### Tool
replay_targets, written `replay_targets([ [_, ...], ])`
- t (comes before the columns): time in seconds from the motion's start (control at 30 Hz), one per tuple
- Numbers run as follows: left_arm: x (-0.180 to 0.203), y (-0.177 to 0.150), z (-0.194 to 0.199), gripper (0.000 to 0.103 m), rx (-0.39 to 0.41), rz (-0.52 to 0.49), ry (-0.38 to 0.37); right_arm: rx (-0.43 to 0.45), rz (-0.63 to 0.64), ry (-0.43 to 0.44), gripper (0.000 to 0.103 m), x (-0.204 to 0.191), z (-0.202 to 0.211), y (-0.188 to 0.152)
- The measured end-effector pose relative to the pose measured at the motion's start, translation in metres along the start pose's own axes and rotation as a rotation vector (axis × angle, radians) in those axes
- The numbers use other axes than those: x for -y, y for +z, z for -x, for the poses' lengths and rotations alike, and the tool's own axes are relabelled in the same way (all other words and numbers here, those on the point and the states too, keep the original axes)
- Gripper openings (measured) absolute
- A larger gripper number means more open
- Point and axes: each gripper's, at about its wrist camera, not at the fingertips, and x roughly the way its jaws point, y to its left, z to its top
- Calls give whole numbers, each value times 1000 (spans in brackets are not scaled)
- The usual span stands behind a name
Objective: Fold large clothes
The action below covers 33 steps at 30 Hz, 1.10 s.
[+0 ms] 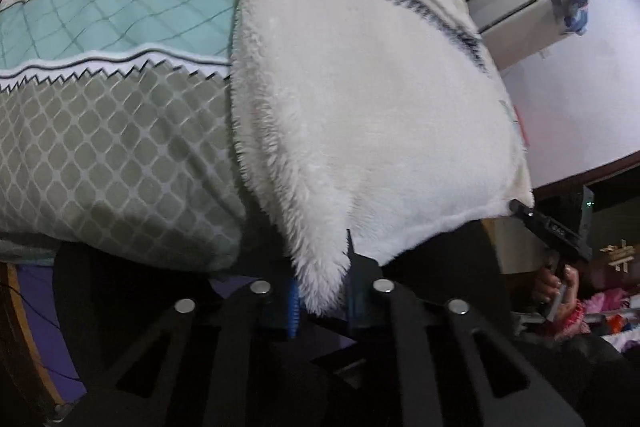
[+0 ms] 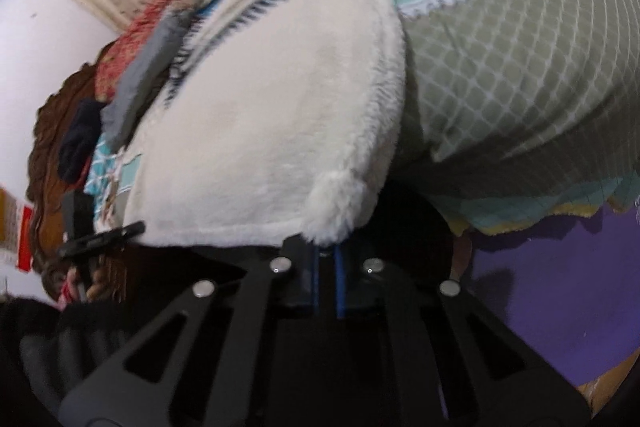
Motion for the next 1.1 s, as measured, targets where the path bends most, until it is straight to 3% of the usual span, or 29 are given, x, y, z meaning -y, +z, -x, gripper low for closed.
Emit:
replay_targets([
  [0.2, 0, 28, 34, 22, 68, 81, -186, 210, 10, 208, 6, -1, 61, 33],
  [0.33, 2, 70, 61, 22, 170, 133, -268, 301, -17, 275, 6, 0, 65, 77],
  [0.4, 2, 92, 66, 22, 197, 157, -254, 325, -34, 282, 6, -1, 54, 108],
  [0.53, 1, 155, 55, 22, 244, 224, -119, 315, -93, 255, 6, -3, 12, 171],
  [0.6, -9, 184, 41, 15, 226, 283, -64, 304, -155, 176, 6, 4, -19, 206],
  [0.67, -24, 212, 22, 14, 200, 341, 32, 274, -209, 47, 17, 10, -51, 224],
  [0.7, -31, 217, 18, 14, 194, 360, 69, 256, -235, -15, 33, 13, -66, 230],
  [0.73, -38, 223, 10, 14, 185, 389, 108, 251, -247, -49, 46, 16, -73, 232],
  [0.87, -42, 229, 5, 14, 167, 412, 94, 320, -215, -68, 52, 7, -70, 221],
  [0.93, -37, 232, 7, 14, 166, 373, 96, 361, -118, -99, 52, -11, -58, 208],
  [1.0, -36, 238, 12, 14, 159, 361, 76, 359, -1, -68, 52, -37, -50, 196],
  [1.1, -35, 239, 24, 14, 177, 364, 21, 260, 231, -14, 51, -100, -67, 174],
])
